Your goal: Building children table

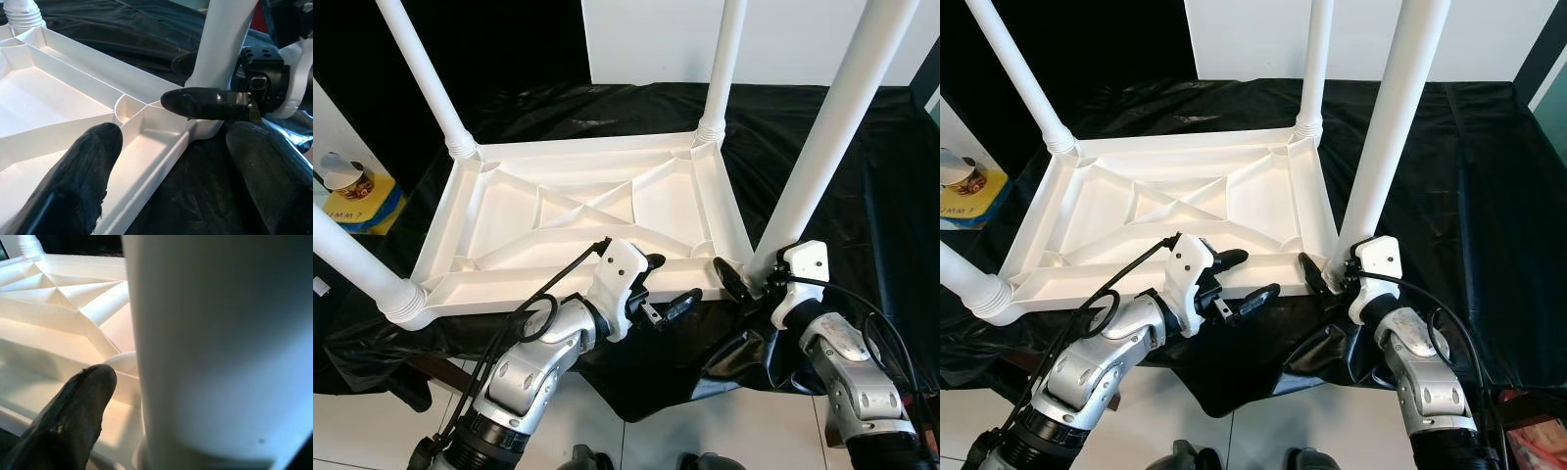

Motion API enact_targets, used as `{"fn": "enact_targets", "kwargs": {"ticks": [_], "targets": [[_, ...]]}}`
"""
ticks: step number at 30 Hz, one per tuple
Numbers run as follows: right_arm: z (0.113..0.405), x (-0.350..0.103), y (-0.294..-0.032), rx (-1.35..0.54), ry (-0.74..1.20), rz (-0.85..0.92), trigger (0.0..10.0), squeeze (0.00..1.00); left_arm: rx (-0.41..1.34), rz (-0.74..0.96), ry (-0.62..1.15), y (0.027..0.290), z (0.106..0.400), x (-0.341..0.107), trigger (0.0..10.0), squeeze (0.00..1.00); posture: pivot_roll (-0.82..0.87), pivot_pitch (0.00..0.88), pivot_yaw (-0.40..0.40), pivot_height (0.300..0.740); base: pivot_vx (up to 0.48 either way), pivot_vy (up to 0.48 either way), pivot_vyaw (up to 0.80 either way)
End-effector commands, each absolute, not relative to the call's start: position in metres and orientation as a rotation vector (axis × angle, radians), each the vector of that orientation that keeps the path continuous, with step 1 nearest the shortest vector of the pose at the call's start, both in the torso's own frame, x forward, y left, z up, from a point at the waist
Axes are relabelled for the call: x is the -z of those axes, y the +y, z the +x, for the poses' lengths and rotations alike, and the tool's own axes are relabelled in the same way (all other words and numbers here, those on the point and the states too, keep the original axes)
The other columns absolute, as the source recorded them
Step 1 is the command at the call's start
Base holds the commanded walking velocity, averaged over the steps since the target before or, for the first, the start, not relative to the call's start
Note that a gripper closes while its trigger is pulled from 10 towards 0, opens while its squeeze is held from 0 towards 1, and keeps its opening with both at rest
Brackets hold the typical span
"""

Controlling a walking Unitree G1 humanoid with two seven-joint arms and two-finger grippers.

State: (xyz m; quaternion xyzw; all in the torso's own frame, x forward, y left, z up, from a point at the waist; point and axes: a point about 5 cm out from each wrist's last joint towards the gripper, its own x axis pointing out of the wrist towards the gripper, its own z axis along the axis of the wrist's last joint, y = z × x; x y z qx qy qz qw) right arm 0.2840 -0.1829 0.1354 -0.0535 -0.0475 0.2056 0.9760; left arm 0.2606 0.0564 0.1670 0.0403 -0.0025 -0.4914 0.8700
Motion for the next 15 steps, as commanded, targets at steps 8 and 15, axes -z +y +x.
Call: {"fn": "enact_targets", "kwargs": {"ticks": [8,15], "targets": [[0.2880,-0.1266,-0.1850,-0.405,-0.061,-0.126,0.0,0.00,1.097,0.091,0.008,0.0543,0.2546,-0.1673,10.0,0.00,-0.08,0.136,0.058,0.740,0.000,0.000,0.00],[0.2882,-0.1217,-0.1862,-0.333,-0.044,-0.113,10.0,0.00,1.101,0.093,0.009,0.0541,0.2550,-0.1676,10.0,0.00,-0.08,0.135,0.062,0.740,0.000,0.000,0.00]]}}
